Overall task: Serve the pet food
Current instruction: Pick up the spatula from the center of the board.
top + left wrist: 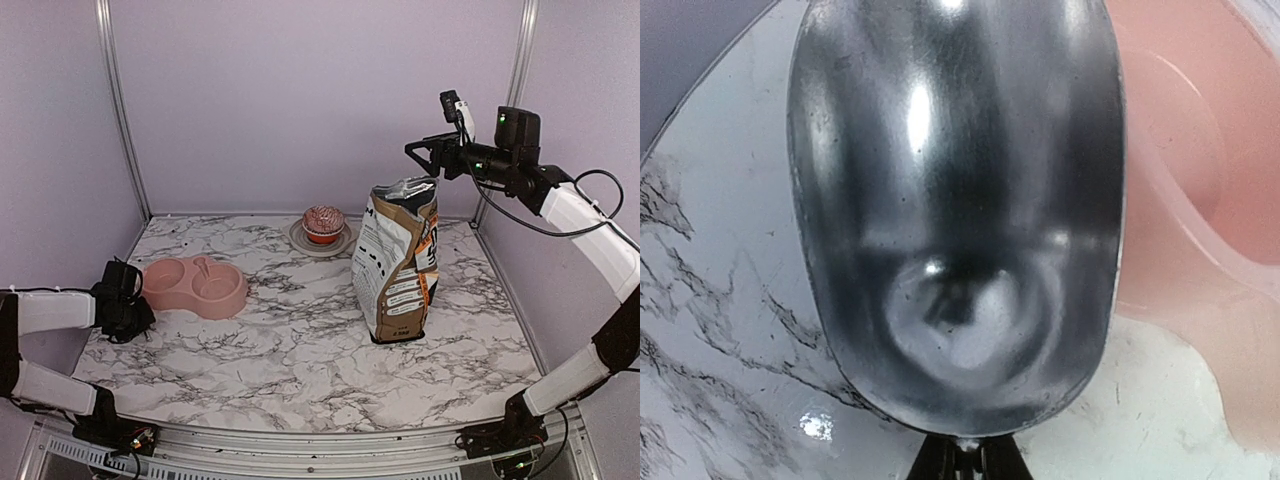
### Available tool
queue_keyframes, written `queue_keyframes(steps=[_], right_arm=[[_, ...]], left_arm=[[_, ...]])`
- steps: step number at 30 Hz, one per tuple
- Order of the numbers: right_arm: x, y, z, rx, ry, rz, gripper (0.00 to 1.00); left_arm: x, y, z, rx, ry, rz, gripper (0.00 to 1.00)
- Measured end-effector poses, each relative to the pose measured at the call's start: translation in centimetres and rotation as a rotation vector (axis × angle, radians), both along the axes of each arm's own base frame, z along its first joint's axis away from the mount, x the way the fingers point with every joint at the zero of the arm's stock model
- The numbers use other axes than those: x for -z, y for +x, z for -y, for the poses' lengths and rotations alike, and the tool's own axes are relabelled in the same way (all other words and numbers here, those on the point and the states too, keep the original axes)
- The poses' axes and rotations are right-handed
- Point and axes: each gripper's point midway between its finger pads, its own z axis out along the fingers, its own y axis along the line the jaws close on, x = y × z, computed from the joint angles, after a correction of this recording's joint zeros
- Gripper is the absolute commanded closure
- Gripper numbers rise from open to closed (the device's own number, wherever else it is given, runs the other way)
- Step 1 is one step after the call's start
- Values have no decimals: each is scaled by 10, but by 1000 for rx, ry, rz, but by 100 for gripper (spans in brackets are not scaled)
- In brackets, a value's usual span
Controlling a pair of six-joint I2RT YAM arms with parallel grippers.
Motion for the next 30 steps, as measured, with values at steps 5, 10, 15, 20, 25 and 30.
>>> queue_keyframes(steps=[5,10,15,20,25,30], right_arm=[[0,0,0,0,0,0,32],[0,0,-1,-2,0,0,32],[0,-2,-3,-7,1,0,32],[0,-4,-7,-17,1,1,32],[1,-7,-12,-28,-2,-6,32],[4,-10,-17,-36,-11,-20,32]], left_arm=[[-23,1,-2,-7,7,66,100],[-49,1,-4,-14,10,128,100],[-86,6,-2,-5,2,214,100],[-115,10,13,58,2,277,100],[-131,12,41,170,17,304,100],[-147,13,78,316,66,322,100]])
